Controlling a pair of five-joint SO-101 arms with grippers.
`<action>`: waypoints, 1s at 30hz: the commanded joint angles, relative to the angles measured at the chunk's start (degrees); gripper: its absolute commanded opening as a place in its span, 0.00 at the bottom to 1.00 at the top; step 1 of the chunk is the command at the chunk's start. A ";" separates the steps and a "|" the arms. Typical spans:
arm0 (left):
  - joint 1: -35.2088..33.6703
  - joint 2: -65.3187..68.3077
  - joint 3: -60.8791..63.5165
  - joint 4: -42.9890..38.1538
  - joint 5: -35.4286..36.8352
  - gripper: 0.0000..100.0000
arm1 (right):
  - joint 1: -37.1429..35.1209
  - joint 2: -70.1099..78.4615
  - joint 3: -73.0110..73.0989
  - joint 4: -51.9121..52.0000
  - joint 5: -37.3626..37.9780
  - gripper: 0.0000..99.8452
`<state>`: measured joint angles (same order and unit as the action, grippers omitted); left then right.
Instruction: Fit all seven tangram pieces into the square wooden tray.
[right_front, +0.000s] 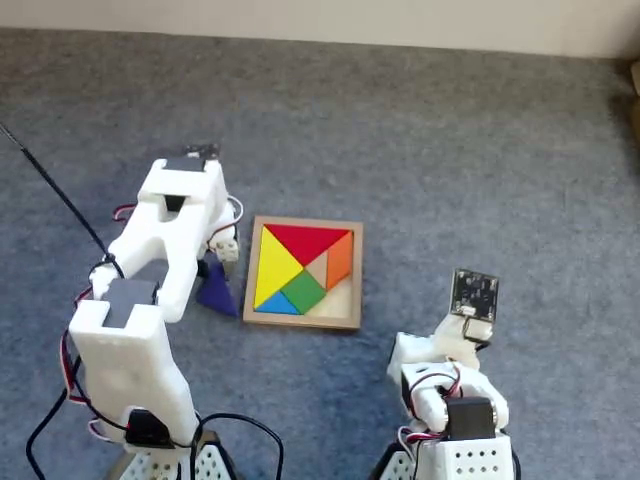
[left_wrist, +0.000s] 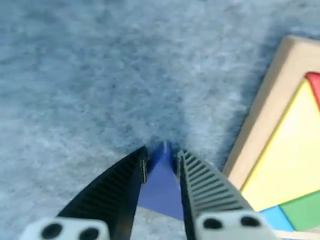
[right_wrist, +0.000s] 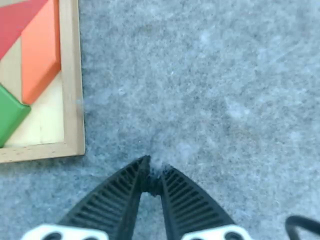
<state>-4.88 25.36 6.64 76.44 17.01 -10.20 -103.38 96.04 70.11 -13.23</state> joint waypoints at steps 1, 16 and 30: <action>-0.57 -0.22 -0.75 1.76 0.09 0.16 | 0.66 0.57 7.87 0.31 0.70 0.01; -1.19 -30.64 20.79 2.99 0.00 0.26 | 0.66 0.57 7.87 0.31 0.70 0.01; -8.04 -32.57 33.89 -12.75 0.00 0.26 | 0.66 0.57 7.87 0.31 0.70 0.01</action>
<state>-11.38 -4.88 40.48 64.48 16.84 -10.20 -103.38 96.04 70.11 -13.23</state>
